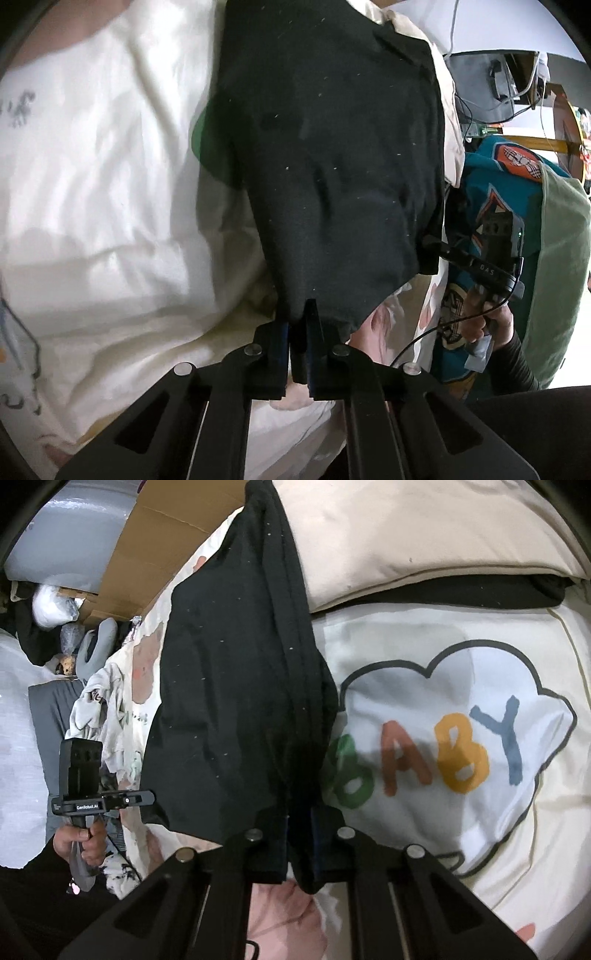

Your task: Fold clothes

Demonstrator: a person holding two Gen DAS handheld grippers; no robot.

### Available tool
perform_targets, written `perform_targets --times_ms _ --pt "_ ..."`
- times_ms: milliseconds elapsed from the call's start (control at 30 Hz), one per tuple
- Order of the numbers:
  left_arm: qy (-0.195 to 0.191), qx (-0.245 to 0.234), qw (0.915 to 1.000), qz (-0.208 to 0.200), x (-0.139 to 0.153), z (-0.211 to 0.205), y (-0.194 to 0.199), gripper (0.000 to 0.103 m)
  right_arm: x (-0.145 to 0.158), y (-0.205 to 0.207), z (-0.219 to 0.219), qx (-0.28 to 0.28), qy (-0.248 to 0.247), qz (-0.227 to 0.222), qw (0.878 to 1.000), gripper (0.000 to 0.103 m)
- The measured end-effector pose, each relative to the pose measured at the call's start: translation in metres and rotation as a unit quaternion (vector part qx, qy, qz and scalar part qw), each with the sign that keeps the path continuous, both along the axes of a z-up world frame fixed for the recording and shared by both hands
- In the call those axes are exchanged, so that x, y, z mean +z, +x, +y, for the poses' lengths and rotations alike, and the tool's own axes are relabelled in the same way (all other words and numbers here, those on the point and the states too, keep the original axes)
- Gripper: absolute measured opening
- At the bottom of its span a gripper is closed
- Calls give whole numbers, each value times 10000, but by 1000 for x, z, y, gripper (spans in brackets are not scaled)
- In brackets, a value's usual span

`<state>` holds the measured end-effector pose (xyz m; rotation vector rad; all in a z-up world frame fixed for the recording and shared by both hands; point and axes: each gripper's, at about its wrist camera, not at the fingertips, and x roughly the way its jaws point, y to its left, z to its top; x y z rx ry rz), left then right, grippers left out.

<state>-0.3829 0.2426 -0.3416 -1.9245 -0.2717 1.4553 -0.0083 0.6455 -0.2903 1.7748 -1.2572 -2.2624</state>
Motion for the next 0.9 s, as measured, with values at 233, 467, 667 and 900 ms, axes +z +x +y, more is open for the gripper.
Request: perform_targets --times_ms 233,467,667,900 --pt "-185 19 9998 -11 8 -19 -9 4 9 6 -11 76 -210 -45 9997 7" --pt "-306 -67 9995 83 16 -8 -7 4 20 15 -15 149 -291 -76 9994 7" --pt "-425 -55 9991 -45 11 -26 0 4 22 12 -34 344 -353 -150 9987 7" --pt "-558 -156 9978 -307 7 -36 22 0 27 16 -51 440 -394 -313 9978 6"
